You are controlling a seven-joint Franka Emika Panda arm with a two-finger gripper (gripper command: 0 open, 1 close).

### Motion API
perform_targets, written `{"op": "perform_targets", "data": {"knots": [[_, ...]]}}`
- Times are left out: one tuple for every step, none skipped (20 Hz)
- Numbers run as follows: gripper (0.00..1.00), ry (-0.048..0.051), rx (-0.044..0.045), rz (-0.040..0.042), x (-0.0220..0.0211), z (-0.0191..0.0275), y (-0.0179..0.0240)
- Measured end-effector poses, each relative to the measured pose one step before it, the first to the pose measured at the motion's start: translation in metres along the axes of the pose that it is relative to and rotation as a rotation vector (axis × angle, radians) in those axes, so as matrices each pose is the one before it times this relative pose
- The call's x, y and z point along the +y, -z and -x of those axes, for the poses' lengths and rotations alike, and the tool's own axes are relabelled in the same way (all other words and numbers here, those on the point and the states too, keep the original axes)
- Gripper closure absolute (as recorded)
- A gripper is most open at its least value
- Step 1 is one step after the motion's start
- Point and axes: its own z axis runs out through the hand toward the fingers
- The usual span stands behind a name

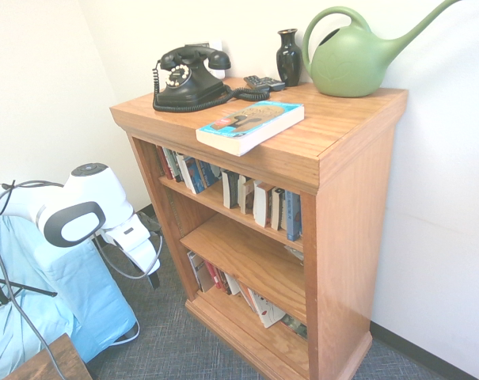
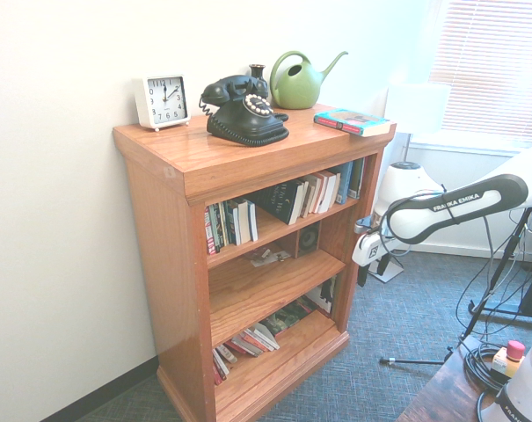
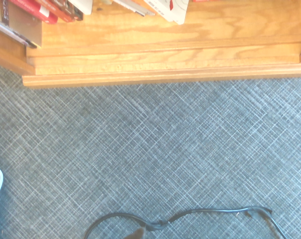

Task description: Organize the shelf

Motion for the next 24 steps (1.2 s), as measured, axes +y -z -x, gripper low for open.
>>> {"op": "perform_targets", "data": {"knots": [[0.0,-0.00091,-0.00056,0.00119,-0.00017,-0.00017,-0.0002],[0.0,-0.00511,-0.00308,0.00638,0.00051,0.0002,-0.00082],[0.0,-0.0023,0.00337,0.00313,0.00045,-0.00112,0.0],[0.0,-0.00509,0.00675,0.00351,0.00084,-0.00282,0.00083],[0.0,-0.00564,0.00891,0.0024,0.00123,-0.00409,0.00183],[0.0,-0.00922,0.01465,0.00438,0.00202,-0.006,0.00322],[0.0,-0.00954,0.02123,0.01002,0.00256,-0.00695,0.00406],[0.0,-0.01108,0.03132,0.01612,0.00338,-0.00896,0.00566],[0.0,-0.01147,0.03871,0.01908,0.00342,-0.00875,0.00593],[0.0,-0.01047,0.04671,0.02371,0.00363,-0.00915,0.00659],[0.0,-0.01146,0.04984,0.02587,0.00455,-0.00935,0.00713],[0.0,-0.01089,0.04832,0.0266,0.00417,-0.00928,0.00786],[0.0,-0.00985,0.04794,0.02647,0.00436,-0.00981,0.00979],[0.0,-0.00895,0.04921,0.02679,0.00347,-0.00914,0.01121],[0.0,-0.00719,0.04825,0.02365,0.00236,-0.00803,0.0121],[0.0,-0.00514,0.04949,0.02383,0.00163,-0.00681,0.0131],[0.0,-0.00428,0.05028,0.02615,0.00122,-0.00655,0.01405],[0.0,-0.00241,0.05196,0.02677,0.00112,-0.00588,0.01372],[0.0,0.00107,0.05168,0.02865,0.00119,-0.00512,0.01271],[0.0,0.00217,0.04946,0.03054,0.00088,-0.00454,0.01104],[0.0,0.00209,0.04861,0.03217,0.00056,-0.00381,0.00899],[0.0,0.00349,0.04659,0.0347,0.00072,-0.00252,0.0065],[0.0,0.00603,0.04518,0.0388,0.00071,-0.00249,0.0049],[0.0,0.00827,0.04094,0.04125,0.00094,-0.00187,0.00376]]}}
